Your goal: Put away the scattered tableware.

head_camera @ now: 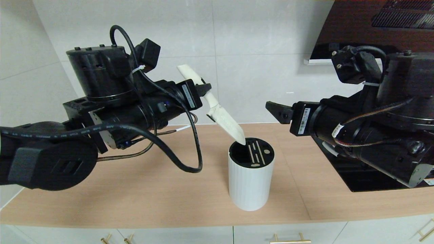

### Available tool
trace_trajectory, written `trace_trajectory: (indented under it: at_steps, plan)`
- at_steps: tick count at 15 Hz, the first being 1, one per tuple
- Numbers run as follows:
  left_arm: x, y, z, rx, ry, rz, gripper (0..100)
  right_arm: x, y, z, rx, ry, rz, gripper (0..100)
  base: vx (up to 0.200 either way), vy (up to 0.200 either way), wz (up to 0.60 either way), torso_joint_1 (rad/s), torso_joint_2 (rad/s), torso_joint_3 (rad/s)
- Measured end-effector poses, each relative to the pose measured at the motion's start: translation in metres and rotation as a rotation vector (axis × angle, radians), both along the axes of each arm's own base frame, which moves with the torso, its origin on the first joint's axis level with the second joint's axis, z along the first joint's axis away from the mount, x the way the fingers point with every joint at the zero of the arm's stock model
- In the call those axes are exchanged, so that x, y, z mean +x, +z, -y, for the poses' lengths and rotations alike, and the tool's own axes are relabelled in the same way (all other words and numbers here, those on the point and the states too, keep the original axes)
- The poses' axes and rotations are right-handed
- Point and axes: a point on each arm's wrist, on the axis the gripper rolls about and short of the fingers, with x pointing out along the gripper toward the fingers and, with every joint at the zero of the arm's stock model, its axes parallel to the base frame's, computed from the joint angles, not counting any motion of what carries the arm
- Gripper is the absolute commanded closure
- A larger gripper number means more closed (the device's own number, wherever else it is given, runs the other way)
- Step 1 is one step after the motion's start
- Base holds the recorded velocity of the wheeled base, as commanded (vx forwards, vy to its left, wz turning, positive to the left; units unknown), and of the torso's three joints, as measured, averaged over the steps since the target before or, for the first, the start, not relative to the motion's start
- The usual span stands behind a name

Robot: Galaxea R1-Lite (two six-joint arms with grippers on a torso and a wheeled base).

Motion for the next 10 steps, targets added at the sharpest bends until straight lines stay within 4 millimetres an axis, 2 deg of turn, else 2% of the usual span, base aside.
trace_trajectory:
  at_steps: [3,5,8,10]
  plan:
    - [-0.010,-0.010,0.011,0.079,-0.028,0.078,100,0.000,-0.002,0.000,-0.004,0.000,-0.004,0,0.000,0.000,0.00,0.000,0.00,0.000]
    - [-0.009,-0.012,0.016,0.101,-0.019,0.103,100,0.000,-0.002,0.000,-0.004,0.000,-0.004,0,0.000,0.000,0.00,0.000,0.00,0.000]
    - [-0.001,0.006,0.023,0.109,-0.012,0.175,100,0.001,-0.003,0.000,-0.007,-0.002,-0.006,0,0.000,0.000,0.00,0.000,0.00,0.000]
    - [0.000,0.003,0.026,0.144,-0.019,0.153,100,0.000,-0.002,0.000,-0.005,-0.002,-0.003,0,0.000,0.000,0.00,0.000,0.00,0.000]
